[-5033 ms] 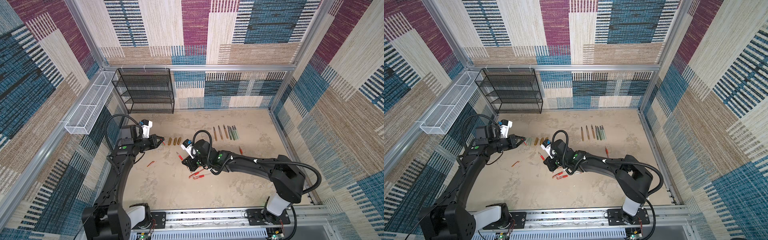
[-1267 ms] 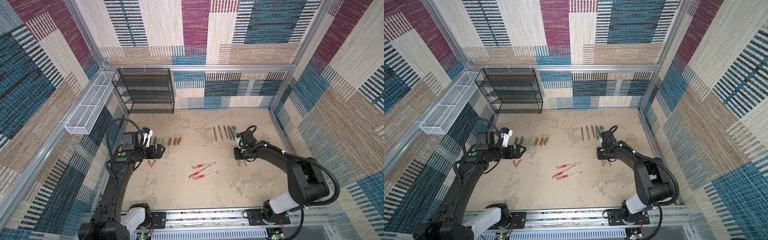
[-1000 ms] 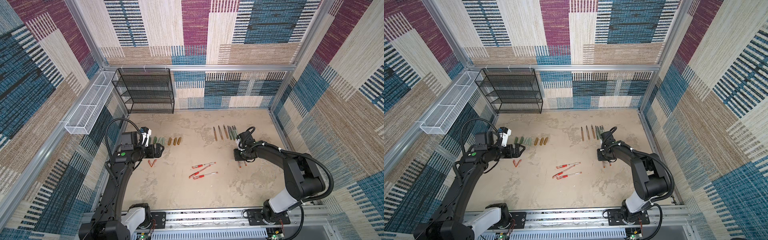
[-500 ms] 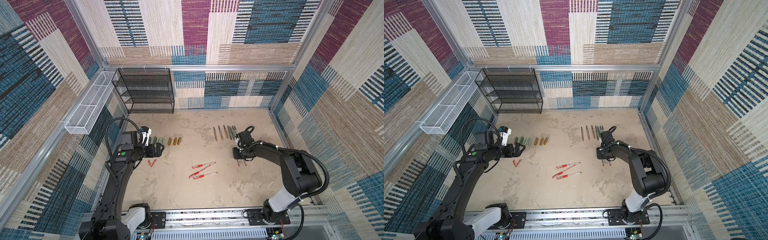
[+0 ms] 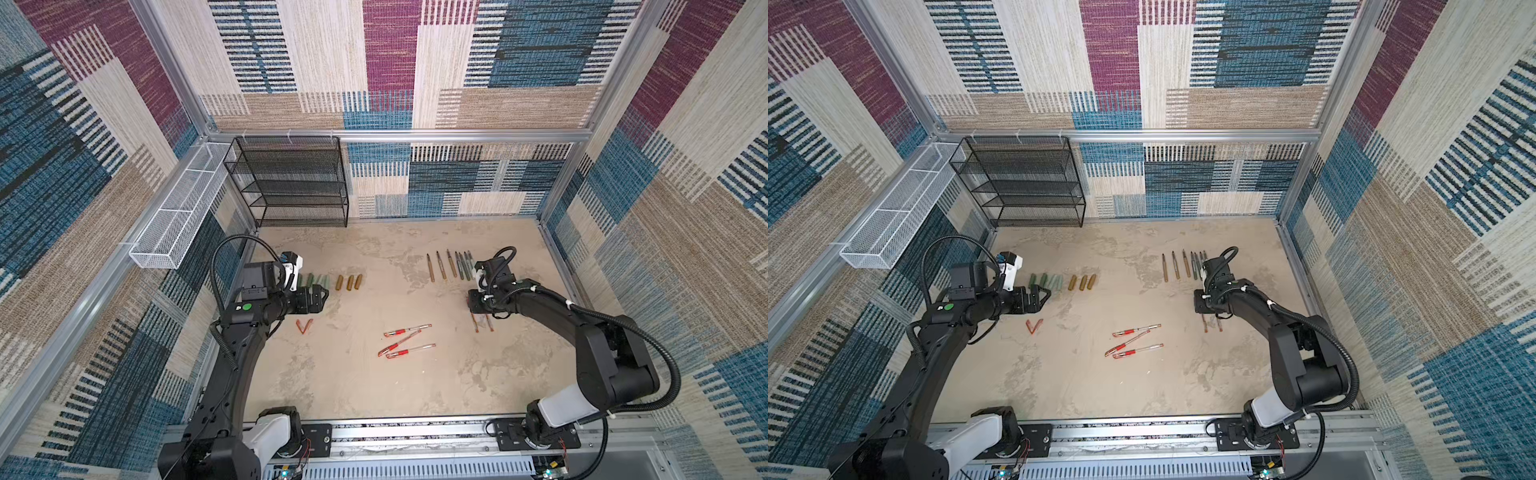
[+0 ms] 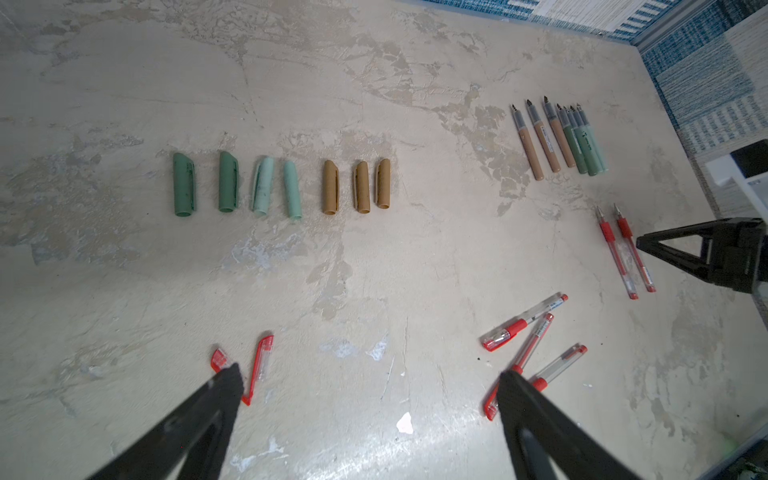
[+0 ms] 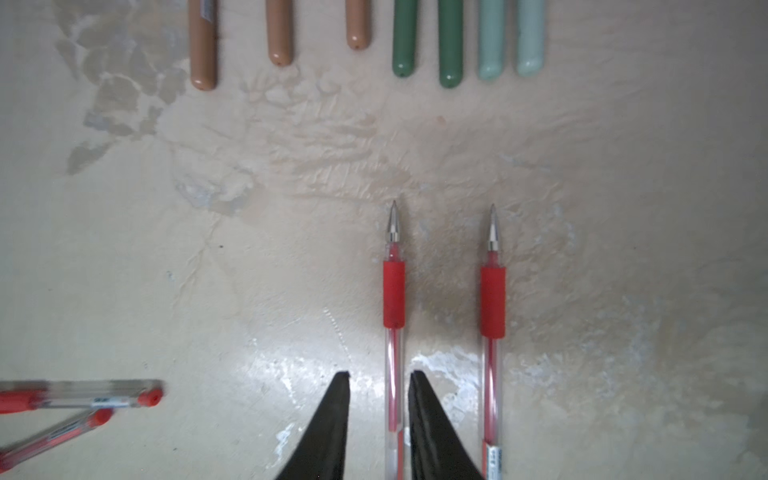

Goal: Open the pen caps
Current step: 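Reach the right gripper to the red pen cluster, grasp one and lift it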

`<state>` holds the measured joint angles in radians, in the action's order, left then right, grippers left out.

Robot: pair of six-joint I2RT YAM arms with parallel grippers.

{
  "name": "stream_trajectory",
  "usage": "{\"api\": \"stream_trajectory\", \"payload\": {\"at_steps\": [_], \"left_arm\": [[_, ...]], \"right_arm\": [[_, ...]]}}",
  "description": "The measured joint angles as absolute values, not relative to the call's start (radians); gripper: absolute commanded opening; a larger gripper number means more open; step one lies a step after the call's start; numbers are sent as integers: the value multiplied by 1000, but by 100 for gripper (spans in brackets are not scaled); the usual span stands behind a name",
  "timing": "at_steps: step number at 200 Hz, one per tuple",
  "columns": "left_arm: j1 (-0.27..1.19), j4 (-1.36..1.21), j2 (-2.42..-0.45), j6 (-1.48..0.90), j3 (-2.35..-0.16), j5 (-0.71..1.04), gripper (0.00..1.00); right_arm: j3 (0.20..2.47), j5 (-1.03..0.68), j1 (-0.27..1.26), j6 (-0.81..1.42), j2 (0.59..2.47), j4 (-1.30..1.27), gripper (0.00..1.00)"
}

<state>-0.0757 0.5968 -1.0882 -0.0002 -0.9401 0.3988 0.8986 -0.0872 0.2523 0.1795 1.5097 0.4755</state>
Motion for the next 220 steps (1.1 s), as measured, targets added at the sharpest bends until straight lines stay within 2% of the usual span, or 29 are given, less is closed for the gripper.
{"api": "stream_trajectory", "payload": {"at_steps": [40, 106, 220], "left_arm": [[-76, 587, -1087, 0, -936, 399, 99], [-76, 587, -1080, 0, -933, 399, 99], [-85, 588, -1081, 0, -940, 399, 99]], "right_arm": [[878, -162, 326, 173, 1426, 460, 46], [962, -169, 533, 71, 1493, 435, 56], [1160, -195, 711, -207, 1764, 522, 51]]}}
